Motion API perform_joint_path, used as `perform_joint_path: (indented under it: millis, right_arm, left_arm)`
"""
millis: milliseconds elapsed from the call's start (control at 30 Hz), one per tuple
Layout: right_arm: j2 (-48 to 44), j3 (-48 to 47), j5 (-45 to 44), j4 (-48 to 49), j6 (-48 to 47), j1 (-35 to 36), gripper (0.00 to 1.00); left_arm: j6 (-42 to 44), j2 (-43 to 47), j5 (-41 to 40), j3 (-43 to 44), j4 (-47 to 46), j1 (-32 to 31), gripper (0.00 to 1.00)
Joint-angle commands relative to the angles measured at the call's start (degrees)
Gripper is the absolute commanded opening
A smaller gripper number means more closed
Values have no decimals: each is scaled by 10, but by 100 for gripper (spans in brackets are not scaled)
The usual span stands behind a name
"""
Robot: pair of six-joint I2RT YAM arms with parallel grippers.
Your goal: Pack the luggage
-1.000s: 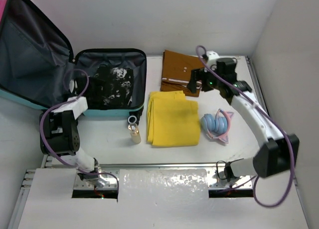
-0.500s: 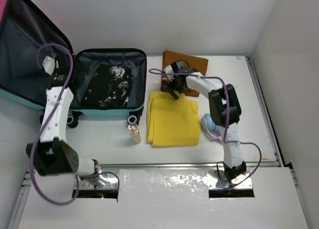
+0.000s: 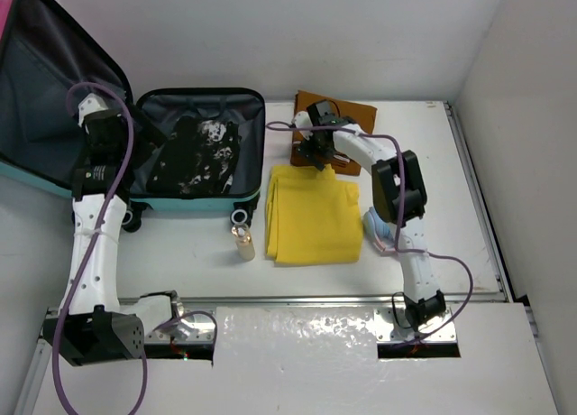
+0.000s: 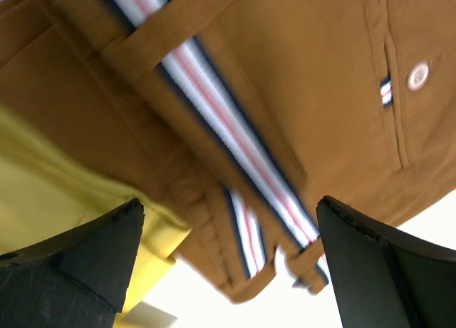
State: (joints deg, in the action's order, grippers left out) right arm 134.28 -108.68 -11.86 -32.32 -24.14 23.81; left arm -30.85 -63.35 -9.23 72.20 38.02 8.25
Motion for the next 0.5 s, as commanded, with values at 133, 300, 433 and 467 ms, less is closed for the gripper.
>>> perform_joint_path:
  millis: [133,300,433,467]
  right_arm:
    - [73,-57,17,-37,-34,-32,99]
    - [129,-123,58,-136,-49,-32,97]
    - [157,-147,119,-224,-75,-31,78]
    - [166,-176,140,-240,-77,-32,62]
  left_arm:
    - [45,9,59,-12,-37,3,100]
    - [45,8,90,-13,-47,4,100]
    - [48,9,105,-8,-47,4,100]
    - [48,9,110,-7,-47,4,100]
